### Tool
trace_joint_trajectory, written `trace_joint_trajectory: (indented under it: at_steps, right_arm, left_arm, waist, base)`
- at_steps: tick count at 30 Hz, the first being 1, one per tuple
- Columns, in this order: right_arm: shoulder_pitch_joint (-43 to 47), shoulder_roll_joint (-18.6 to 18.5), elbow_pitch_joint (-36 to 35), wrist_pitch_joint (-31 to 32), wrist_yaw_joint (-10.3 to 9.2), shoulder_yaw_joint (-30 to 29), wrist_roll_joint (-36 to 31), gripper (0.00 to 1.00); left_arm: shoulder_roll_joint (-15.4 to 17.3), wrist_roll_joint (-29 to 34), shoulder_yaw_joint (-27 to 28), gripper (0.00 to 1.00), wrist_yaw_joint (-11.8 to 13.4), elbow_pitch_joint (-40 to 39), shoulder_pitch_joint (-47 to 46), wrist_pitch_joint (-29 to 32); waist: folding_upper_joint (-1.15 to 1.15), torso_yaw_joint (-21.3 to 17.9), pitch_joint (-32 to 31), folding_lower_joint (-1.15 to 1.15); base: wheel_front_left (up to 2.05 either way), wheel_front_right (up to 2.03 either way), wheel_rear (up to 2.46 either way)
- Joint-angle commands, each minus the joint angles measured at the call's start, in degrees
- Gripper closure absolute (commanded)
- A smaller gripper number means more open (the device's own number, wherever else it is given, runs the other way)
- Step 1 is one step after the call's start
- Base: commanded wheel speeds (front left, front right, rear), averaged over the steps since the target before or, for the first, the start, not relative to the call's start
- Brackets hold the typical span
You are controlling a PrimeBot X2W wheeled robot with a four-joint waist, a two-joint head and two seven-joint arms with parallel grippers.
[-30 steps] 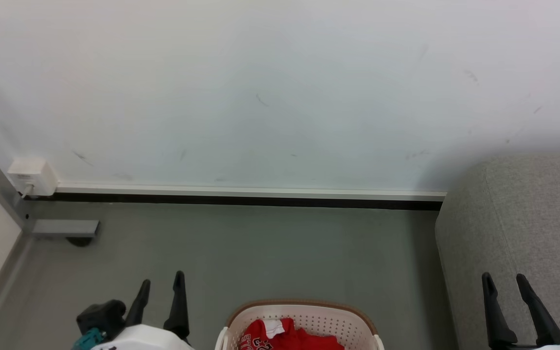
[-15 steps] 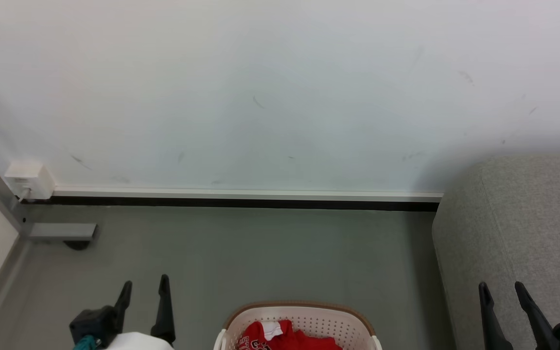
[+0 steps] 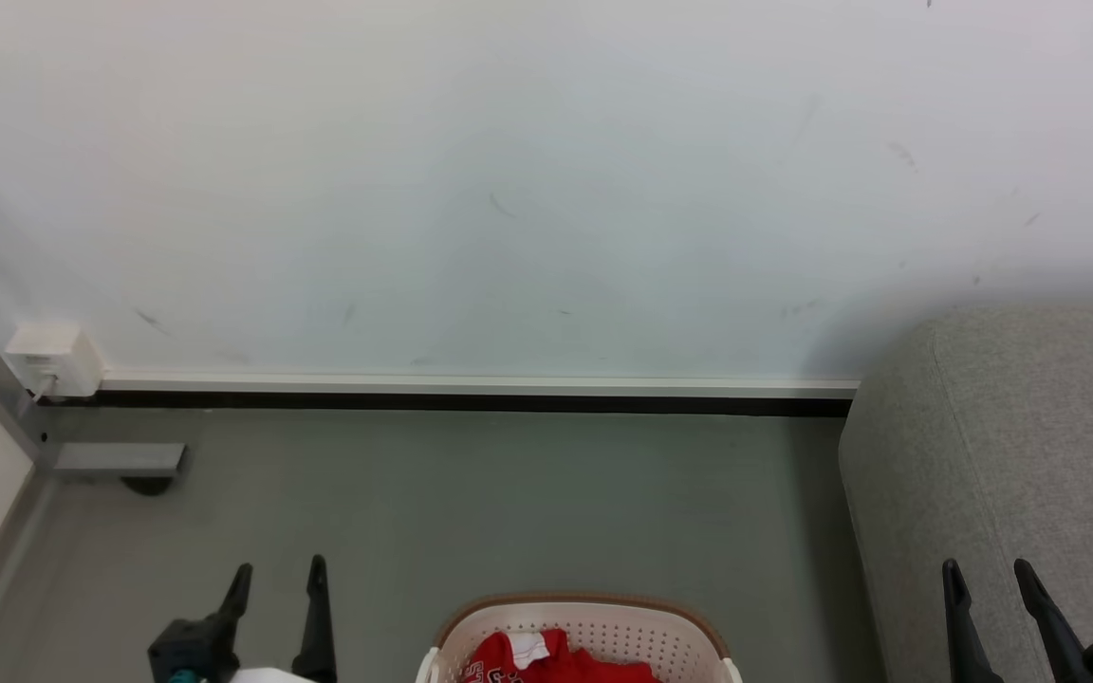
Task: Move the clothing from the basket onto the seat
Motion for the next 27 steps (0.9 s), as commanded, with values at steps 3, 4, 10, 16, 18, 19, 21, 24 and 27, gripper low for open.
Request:
trace_joint_trajectory:
  at_steps: [3,4,10,16,18,19,21,24,27]
  right_arm:
    - [0.5,0.1,0.5,-0.7,-0.10,-0.4,-1.3,0.00]
    - [0.5,0.1,0.6,-0.9,-0.10,-0.4,-1.6,0.00]
    - [0.8,-0.2,1.0,-1.6,-0.11,-0.1,-3.6,0.00]
    - [0.9,-0.3,1.3,-2.1,-0.11,0.2,-5.5,0.00]
    - [1.0,-0.3,1.3,-2.3,-0.12,0.4,-6.2,0.00]
    - [1.0,-0.4,1.3,-2.5,-0.12,0.5,-6.5,0.00]
    - [1.1,-0.4,1.4,-2.5,-0.12,0.5,-6.7,0.00]
    - [1.1,-0.2,1.8,-2.4,-0.12,0.1,-5.7,0.00]
    - [1.2,0.0,2.0,-2.4,-0.12,-0.1,-5.4,0.00]
  left_arm:
    - [0.1,2.5,0.5,0.00,-0.1,0.3,0.5,-0.9]
    - [0.1,3.0,0.6,0.00,-0.1,0.4,0.5,-1.0]
    - [-0.3,5.9,1.1,0.00,0.0,0.6,0.8,-1.6]
    - [-1.1,7.7,1.9,0.00,-0.5,1.1,0.8,-2.1]
    - [-1.3,8.2,2.2,0.00,-0.8,1.3,0.9,-2.4]
    - [-1.4,8.7,2.3,0.00,-0.9,1.3,1.0,-2.5]
    - [-1.5,9.0,2.5,0.00,-1.0,1.3,1.0,-2.5]
    - [-1.8,8.6,3.0,0.00,-1.4,1.3,1.0,-2.5]
    - [-2.2,8.5,3.5,0.00,-1.7,1.3,0.9,-2.5]
  waist:
    - [0.00,0.0,0.0,0.00]
    - [0.00,0.0,0.0,0.00]
    - [0.00,0.0,0.0,0.00]
    - [0.00,0.0,-0.1,0.00]
    - [0.00,0.0,-0.2,0.00]
    - [0.00,-0.1,-0.2,0.00]
    - [0.00,-0.1,-0.1,0.00]
    - [0.00,-0.1,-0.1,0.00]
    - [0.00,-0.1,0.0,0.00]
  base:
    - [0.00,0.00,0.00]
    - [0.00,0.00,0.00]
    - [0.00,0.00,0.00]
    - [0.00,0.00,0.00]
    - [0.00,0.00,0.00]
    - [0.00,0.00,0.00]
    - [0.00,0.00,0.00]
    - [0.00,0.00,0.00]
    - [0.00,0.00,0.00]
